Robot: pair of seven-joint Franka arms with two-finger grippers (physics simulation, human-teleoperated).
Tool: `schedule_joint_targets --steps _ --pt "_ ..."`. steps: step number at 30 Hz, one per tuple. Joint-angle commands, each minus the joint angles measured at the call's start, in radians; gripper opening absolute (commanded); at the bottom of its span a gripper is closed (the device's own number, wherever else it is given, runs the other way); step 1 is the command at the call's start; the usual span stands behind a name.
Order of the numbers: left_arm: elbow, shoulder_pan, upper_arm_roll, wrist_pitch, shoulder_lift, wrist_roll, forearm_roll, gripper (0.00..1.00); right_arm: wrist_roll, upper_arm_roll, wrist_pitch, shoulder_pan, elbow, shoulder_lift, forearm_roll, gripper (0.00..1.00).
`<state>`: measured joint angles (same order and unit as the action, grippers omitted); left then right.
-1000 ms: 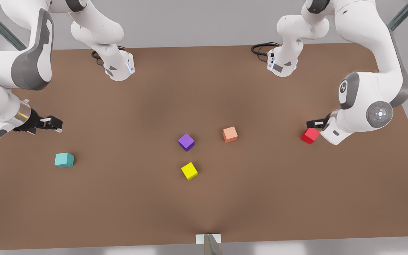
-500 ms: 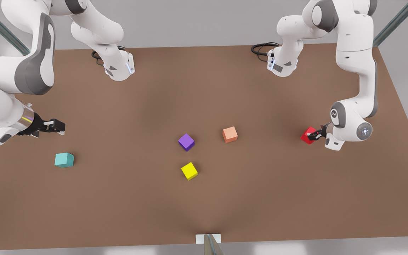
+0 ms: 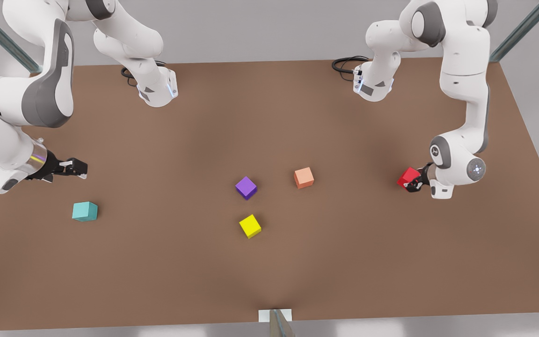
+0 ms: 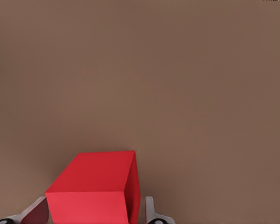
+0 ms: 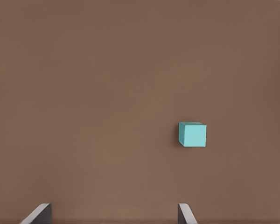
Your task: Pick up red wooden cube and pass to hand red wooden cube and place in blue wooden cube
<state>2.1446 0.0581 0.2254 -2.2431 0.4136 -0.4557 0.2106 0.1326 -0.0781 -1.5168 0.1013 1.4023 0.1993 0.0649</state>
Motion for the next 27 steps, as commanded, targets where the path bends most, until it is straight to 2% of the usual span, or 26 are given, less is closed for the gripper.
schedule_joint_targets --steps 1,7,9,10,11,12,13,14,16,18,19,21,23,24,25,26,27 --pt "0.005 0.000 0.000 -0.035 0.004 -0.135 0.018 1.00 0.007 0.000 0.000 0.000 0.000 0.000 -0.001 1.00" --pt "0.005 0.000 0.000 -0.084 0.044 -0.129 0.018 1.00 0.007 0.000 -0.002 0.000 0.003 0.000 -0.001 1.00" --pt "0.003 0.000 -0.001 -0.089 0.050 -0.129 0.018 0.91 0.007 0.000 0.000 0.000 0.003 0.000 -0.001 1.00" --pt "0.001 0.002 -0.001 -0.089 0.053 -0.130 0.018 0.84 0.007 0.000 0.000 0.000 0.003 -0.001 -0.001 1.00" --pt "0.000 0.003 -0.001 -0.089 0.053 -0.132 0.018 0.71 0.007 0.000 0.000 0.000 0.003 0.000 -0.001 1.00" --pt "0.000 0.011 -0.001 -0.089 0.057 -0.130 0.018 0.68 0.007 0.000 0.000 0.000 0.004 0.000 -0.001 1.00" --pt "-0.002 0.012 -0.001 -0.090 0.057 -0.132 0.018 0.58 0.007 0.000 0.000 0.000 0.004 0.000 -0.001 1.00" --pt "-0.014 0.022 -0.011 -0.078 0.051 -0.136 0.018 0.55 0.007 0.000 0.000 0.000 0.004 0.000 -0.001 1.00" --pt "-0.261 0.017 -0.050 0.250 0.053 -0.135 0.027 0.55 0.007 0.000 -0.002 0.000 0.004 0.002 -0.001 1.00" --pt "-0.543 0.022 -0.167 0.519 0.071 -0.135 0.130 0.55 0.008 -0.002 0.003 -0.037 -0.003 0.041 -0.002 1.00" --pt "-0.656 0.022 -0.276 0.525 0.122 -0.136 0.200 0.55 0.008 -0.002 0.001 -0.119 -0.008 0.110 0.001 1.00" --pt "-0.902 0.022 -0.449 0.629 0.293 -0.143 0.246 0.55 0.051 -0.002 -0.020 -0.158 -0.013 0.169 -0.083 1.00" --pt "-1.006 0.022 -0.586 0.623 0.352 -0.127 0.345 0.55 0.053 -0.002 -0.022 -0.150 -0.026 0.232 -0.418 1.00" --pt "-1.058 0.022 -0.644 0.616 0.390 -0.123 0.386 0.55 0.058 -0.003 -0.022 -0.153 -0.063 0.281 -0.512 1.00" --pt "-1.089 0.022 -0.690 0.570 0.434 -0.121 0.432 0.55 0.143 -0.003 -0.022 -0.153 -0.081 0.327 -0.607 1.00" --pt "-1.098 0.022 -0.785 0.435 0.516 -0.074 0.455 0.49 0.280 -0.005 -0.022 -0.153 -0.127 0.412 -0.726 1.00" --pt "-1.100 0.022 -0.805 0.409 0.553 0.017 0.506 0.50 0.381 -0.023 -0.022 -0.155 -0.184 0.485 -0.829 1.00"
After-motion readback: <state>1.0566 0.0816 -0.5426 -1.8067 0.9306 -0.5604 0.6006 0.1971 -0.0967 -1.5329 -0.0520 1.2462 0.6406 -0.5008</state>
